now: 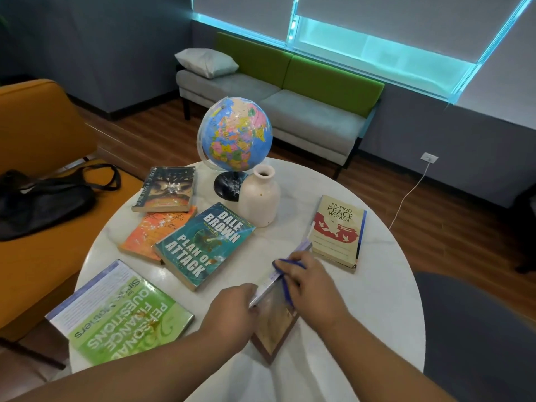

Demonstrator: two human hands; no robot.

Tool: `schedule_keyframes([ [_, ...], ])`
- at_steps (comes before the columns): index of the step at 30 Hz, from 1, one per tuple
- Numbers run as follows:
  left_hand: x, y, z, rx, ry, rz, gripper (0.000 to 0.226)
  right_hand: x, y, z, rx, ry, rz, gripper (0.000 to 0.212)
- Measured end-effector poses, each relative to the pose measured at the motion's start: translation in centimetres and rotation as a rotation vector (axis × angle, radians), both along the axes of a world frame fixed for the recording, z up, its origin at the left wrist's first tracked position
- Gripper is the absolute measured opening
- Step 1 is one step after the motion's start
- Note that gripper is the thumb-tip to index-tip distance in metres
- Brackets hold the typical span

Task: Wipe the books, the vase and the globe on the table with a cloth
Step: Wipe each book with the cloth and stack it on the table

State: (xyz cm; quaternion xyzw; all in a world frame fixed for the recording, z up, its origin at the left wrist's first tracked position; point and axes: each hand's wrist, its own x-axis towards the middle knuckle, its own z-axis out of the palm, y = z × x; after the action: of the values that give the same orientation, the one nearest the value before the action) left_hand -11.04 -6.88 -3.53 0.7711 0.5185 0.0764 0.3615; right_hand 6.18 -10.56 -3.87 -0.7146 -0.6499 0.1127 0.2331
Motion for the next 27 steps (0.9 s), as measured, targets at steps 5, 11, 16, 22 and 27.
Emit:
schedule_keyframes([
  [5, 0.2, 0.1, 0.0, 0.04, -0.005, -0.024, 0.028, 1.6, 1.1, 0.9, -0.015, 0.037, -0.221, 0.033],
  [11, -0.3, 0.0, -0.1, 0.053, -0.028, -0.052, 0.019, -2.2, -1.5, 1.2, -0.127, -0.04, 0.079, 0.043],
  [16, -0.6, 0.1, -0.2, 0.077, -0.003, -0.044, 0.029, 1.8, 0.1, -0.2, 0.006, 0.044, -0.185, 0.033],
  [22, -0.4, 0.3, -0.4, 0.047, 0.022, -0.036, 0.039, 2.0, 0.6, -1.0, 0.014, 0.156, -0.441, 0.05],
  [27, -0.3, 0.4, -0.8, -0.118, -0.114, 0.08, 0.031, -3.3, -1.8, -4.0, -0.077, 0.149, -0.289, 0.063],
])
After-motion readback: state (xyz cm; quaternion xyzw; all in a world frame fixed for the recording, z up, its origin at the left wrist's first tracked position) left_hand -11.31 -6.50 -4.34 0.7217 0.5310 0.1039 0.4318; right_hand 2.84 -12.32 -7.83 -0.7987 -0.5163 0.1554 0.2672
